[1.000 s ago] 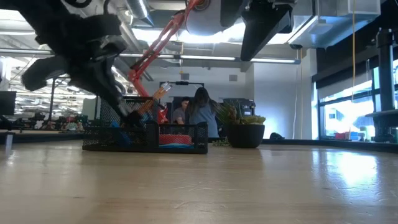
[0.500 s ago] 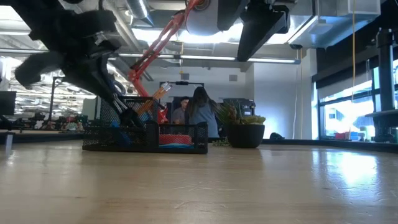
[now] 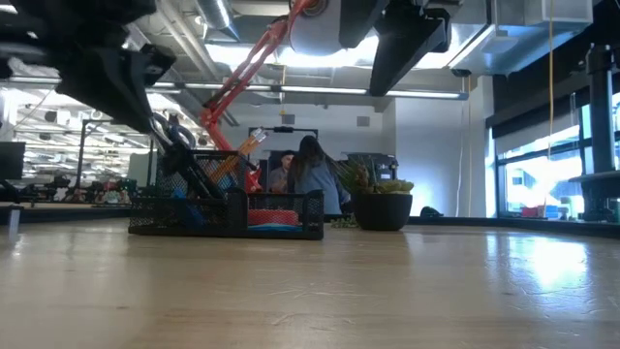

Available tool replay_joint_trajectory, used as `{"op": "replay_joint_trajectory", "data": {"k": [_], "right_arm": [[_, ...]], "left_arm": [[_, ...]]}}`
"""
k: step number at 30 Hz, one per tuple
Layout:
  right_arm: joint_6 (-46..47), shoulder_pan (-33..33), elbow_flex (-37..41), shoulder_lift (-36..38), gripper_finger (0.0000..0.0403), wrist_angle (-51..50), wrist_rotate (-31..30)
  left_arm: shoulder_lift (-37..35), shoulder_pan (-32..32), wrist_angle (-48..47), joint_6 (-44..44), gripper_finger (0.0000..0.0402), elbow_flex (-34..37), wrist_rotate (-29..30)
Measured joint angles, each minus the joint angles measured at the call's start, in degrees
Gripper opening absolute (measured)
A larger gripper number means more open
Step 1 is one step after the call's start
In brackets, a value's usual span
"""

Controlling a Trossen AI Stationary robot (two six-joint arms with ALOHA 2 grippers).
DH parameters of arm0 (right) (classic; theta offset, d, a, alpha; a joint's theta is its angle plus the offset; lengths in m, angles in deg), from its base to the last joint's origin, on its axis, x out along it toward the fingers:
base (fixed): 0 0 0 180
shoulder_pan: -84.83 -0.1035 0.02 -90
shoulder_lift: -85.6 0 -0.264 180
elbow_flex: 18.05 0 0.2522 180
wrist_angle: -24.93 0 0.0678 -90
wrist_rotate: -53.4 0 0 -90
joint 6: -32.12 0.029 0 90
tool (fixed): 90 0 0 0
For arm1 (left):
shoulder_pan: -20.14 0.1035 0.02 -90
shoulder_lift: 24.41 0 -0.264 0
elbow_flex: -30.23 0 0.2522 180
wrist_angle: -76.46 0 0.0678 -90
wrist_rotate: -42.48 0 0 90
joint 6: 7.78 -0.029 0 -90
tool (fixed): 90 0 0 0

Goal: Pick and place office supplies into organizer
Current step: Put the right black binder clip into the black desk organizer

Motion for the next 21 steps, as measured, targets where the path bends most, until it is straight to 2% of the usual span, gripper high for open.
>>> {"op": "replay_joint_trajectory", "data": {"k": [12, 21], "right_arm": [[-0.39, 0.00, 0.00, 0.00, 0.0291, 0.10, -0.06], [-0.61, 0.00, 0.00, 0.00, 0.0291, 0.12, -0.10]], "left_arm": [[4.92, 5.66, -1.29, 0.36, 0.0003, 0.00, 3.42], [4.93, 6.34, -1.18, -0.68, 0.0003, 0.00, 3.51]]}}
